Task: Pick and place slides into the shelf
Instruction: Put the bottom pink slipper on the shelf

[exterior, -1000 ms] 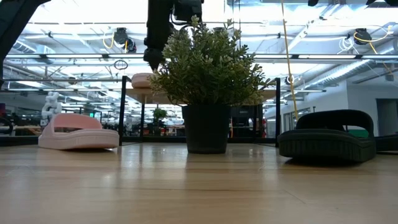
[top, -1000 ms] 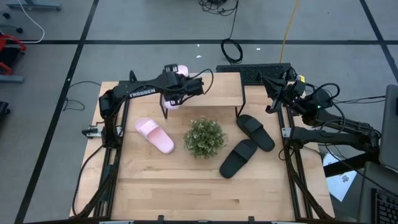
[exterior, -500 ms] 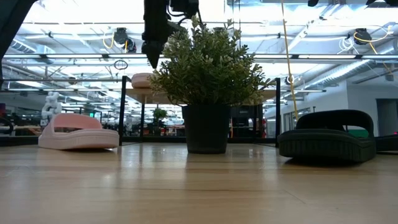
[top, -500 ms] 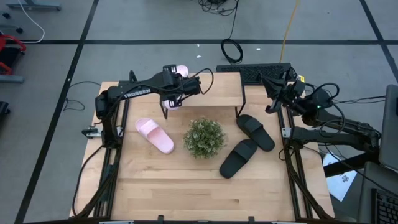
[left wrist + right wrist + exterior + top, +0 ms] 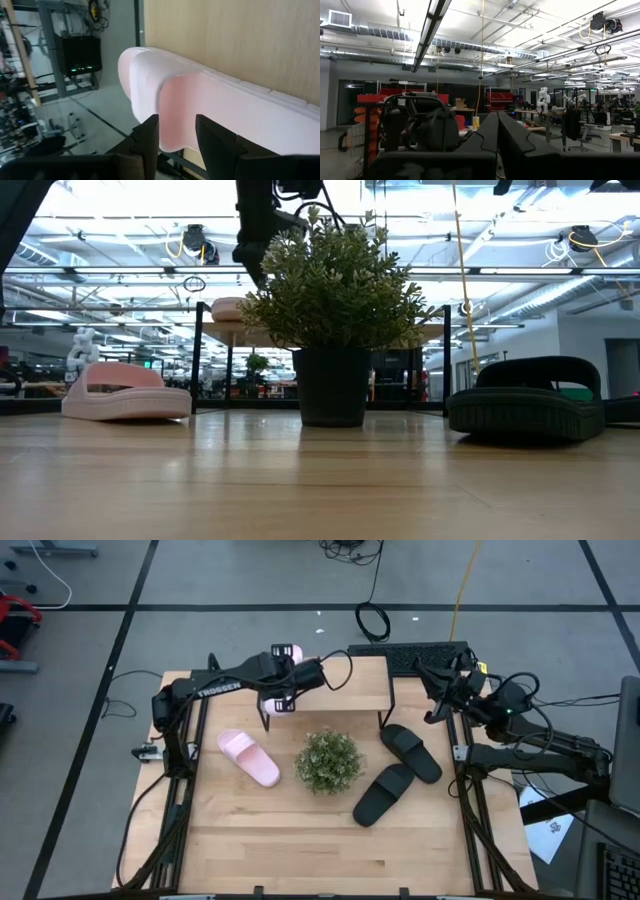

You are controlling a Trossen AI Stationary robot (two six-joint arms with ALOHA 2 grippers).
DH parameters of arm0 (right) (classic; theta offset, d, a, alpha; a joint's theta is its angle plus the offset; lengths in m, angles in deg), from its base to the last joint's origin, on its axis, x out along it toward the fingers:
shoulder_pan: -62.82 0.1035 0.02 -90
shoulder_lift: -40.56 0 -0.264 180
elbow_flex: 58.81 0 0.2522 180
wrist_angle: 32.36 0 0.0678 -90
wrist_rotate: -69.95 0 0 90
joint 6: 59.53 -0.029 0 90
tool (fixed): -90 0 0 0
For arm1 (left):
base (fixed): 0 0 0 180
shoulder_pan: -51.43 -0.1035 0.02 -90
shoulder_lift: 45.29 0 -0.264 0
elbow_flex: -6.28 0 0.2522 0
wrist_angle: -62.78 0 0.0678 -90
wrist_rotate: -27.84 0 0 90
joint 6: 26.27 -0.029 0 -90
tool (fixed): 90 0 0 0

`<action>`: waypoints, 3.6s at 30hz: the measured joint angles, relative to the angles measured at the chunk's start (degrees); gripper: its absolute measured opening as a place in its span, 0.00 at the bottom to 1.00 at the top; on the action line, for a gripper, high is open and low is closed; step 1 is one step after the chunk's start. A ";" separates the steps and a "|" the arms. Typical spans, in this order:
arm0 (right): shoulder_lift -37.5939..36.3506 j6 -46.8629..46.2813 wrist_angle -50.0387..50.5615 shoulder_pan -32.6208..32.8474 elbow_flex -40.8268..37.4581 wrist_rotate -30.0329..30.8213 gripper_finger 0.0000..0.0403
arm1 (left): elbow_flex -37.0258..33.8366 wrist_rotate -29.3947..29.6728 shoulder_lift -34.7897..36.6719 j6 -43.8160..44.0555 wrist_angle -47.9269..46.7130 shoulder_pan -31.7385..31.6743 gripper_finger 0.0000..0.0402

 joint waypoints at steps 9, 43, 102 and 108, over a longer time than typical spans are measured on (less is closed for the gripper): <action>0.02 -0.02 0.00 0.00 0.00 0.00 0.00 | 0.00 -0.63 -0.11 -0.09 3.52 -1.59 0.33; 0.00 -7.57 -8.30 0.00 -0.02 0.00 0.00 | 0.00 -1.99 -0.22 1.22 3.02 -1.23 0.33; 0.00 -12.06 -8.02 0.00 -0.04 0.00 0.00 | -11.02 2.93 -0.24 -1.29 7.88 -5.22 0.33; 0.00 -12.04 -8.02 0.00 -0.04 0.00 0.00 | -11.78 3.46 -0.21 -0.94 8.76 -5.16 0.28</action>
